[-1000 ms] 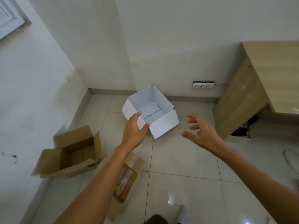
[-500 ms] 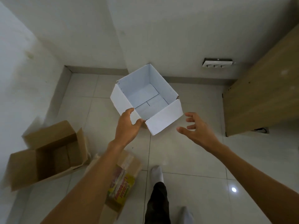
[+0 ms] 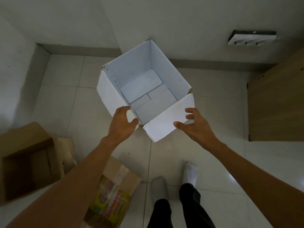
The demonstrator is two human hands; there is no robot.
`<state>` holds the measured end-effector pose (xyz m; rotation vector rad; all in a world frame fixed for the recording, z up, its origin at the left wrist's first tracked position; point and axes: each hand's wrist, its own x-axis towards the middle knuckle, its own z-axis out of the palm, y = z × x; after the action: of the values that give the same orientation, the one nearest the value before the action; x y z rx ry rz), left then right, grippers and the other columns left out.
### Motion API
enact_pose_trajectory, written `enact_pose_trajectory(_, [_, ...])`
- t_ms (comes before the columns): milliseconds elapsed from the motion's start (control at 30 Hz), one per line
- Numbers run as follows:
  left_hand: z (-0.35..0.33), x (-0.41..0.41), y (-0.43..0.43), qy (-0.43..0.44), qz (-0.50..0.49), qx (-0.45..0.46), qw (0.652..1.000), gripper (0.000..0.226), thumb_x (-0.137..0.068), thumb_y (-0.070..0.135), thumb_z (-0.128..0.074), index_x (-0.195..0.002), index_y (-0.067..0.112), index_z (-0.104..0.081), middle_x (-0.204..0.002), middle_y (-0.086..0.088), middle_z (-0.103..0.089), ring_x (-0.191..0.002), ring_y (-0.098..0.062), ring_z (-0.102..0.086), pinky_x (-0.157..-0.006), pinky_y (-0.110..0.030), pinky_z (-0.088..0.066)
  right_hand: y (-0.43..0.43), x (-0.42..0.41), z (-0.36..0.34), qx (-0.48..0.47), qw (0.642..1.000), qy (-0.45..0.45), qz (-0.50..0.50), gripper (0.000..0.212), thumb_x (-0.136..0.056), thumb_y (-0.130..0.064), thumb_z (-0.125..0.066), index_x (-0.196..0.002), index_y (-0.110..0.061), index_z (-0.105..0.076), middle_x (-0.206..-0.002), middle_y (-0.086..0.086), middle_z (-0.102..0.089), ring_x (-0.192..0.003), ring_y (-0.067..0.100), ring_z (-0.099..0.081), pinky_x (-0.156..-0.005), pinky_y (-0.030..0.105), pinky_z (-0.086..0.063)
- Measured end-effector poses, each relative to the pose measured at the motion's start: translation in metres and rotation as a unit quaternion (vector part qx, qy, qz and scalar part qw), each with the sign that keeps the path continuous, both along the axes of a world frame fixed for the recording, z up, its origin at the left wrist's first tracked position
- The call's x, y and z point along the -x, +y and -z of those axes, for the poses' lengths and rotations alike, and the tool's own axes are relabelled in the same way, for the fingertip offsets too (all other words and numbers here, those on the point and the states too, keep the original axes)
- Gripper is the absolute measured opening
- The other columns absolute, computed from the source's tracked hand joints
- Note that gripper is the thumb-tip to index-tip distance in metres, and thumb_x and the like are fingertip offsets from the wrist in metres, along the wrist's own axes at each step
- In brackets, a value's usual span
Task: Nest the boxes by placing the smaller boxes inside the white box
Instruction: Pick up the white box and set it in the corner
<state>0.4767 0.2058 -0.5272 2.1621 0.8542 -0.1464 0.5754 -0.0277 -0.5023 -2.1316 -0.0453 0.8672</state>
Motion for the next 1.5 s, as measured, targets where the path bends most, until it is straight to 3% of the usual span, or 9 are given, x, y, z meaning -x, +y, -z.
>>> enact_pose_trajectory(300, [0.111,-0.053,0.040,-0.008,-0.199,0.018,0.980,0.090,-0.078,0.032,-0.074,-0.147,0.011,-0.021,-0.155,-0.012,-0.024,-0.141,-0.025,-0.025,-0.115,-0.043,-0.025,0.031,-0.051,0.109,-0.071,0.976,0.140,0.153,0.089,-0.073,-0.041,-0.075,-0.141,-0.028,-0.020,-0.108,0.001,-0.051,-0.083,0.013,-0.053,-0.060,0.024,-0.042])
enact_pose_trajectory(467, [0.160,-0.077,0.055,0.004,-0.257,0.035,0.966,0.102,-0.075,0.032,-0.076,-0.149,0.014,-0.010,-0.156,-0.012,-0.020,-0.143,-0.027,-0.022,-0.115,-0.041,-0.024,0.064,-0.064,0.152,-0.015,0.958,0.175,0.229,0.100,-0.072,-0.044,-0.074,-0.145,-0.032,-0.005,-0.125,0.012,-0.050,-0.107,0.032,-0.054,-0.090,0.052,-0.049])
enact_pose_trajectory(667, [0.186,-0.090,0.058,0.009,-0.321,0.048,0.946,0.067,-0.086,0.007,-0.053,-0.145,0.017,-0.024,-0.127,-0.011,-0.053,-0.102,-0.021,-0.054,-0.087,-0.032,-0.047,0.099,-0.060,0.184,-0.013,0.937,0.193,0.290,0.075,-0.089,-0.029,-0.051,-0.144,-0.034,-0.001,-0.119,0.010,-0.048,-0.102,0.037,-0.057,-0.066,0.052,-0.057])
enact_pose_trajectory(767, [0.188,-0.099,0.041,-0.024,-0.357,0.044,0.933,0.054,-0.085,-0.001,-0.041,-0.137,0.012,-0.037,-0.121,-0.013,-0.057,-0.105,-0.028,-0.058,-0.086,-0.032,-0.048,0.107,-0.069,0.191,-0.025,0.935,0.174,0.309,0.064,-0.089,-0.018,-0.042,-0.145,-0.028,-0.011,-0.121,0.016,-0.050,-0.081,0.030,-0.061,-0.056,0.046,-0.057])
enact_pose_trajectory(900, [0.184,-0.105,-0.001,-0.031,-0.396,0.074,0.915,0.058,-0.087,-0.001,-0.040,-0.142,0.015,-0.032,-0.123,-0.016,-0.057,-0.095,-0.026,-0.060,-0.083,-0.026,-0.043,0.096,-0.100,0.196,0.066,0.941,0.067,0.324,0.061,-0.092,-0.016,-0.038,-0.146,-0.020,-0.012,-0.120,0.021,-0.058,-0.099,0.041,-0.061,-0.086,0.055,-0.051])
enact_pose_trajectory(967, [0.183,-0.106,-0.021,-0.029,-0.399,0.149,0.904,0.065,-0.088,0.003,-0.046,-0.146,0.019,-0.021,-0.126,-0.014,-0.055,-0.087,-0.017,-0.059,-0.083,-0.026,-0.042,0.082,-0.110,0.195,0.088,0.942,0.024,0.324,0.058,-0.091,-0.019,-0.044,-0.143,-0.018,-0.020,-0.112,0.018,-0.059,-0.090,0.036,-0.061,-0.084,0.051,-0.053])
enact_pose_trajectory(1133, [0.178,-0.108,-0.006,-0.047,-0.409,0.098,0.906,0.095,-0.081,0.024,-0.069,-0.150,0.015,-0.004,-0.157,-0.013,-0.017,-0.141,-0.031,-0.025,-0.115,-0.044,-0.024,0.059,-0.100,0.193,0.130,0.952,0.038,0.274,0.067,-0.086,-0.026,-0.055,-0.141,-0.025,-0.017,-0.096,0.011,-0.052,-0.080,0.033,-0.061,-0.076,0.048,-0.055])
enact_pose_trajectory(1300, [0.172,-0.130,0.086,-0.108,-0.283,-0.086,0.949,0.091,-0.077,0.011,-0.064,-0.149,0.003,-0.008,-0.157,-0.019,-0.011,-0.145,-0.029,-0.011,-0.110,-0.025,-0.013,0.065,-0.102,0.195,0.105,0.954,0.090,0.267,0.058,-0.091,-0.013,-0.042,-0.144,-0.023,-0.019,-0.085,0.011,-0.056,-0.075,0.032,-0.062,-0.058,0.054,-0.058])
enact_pose_trajectory(1500, [0.183,-0.133,0.111,-0.093,-0.230,-0.043,0.968,0.093,-0.070,-0.010,-0.049,-0.149,0.004,-0.003,-0.157,-0.016,-0.012,-0.145,-0.029,-0.011,-0.118,-0.043,-0.014,0.062,-0.147,0.188,0.112,0.969,0.066,0.211,0.058,-0.089,-0.010,-0.040,-0.143,-0.023,-0.024,-0.099,0.016,-0.058,-0.079,0.035,-0.062,-0.058,0.058,-0.056])
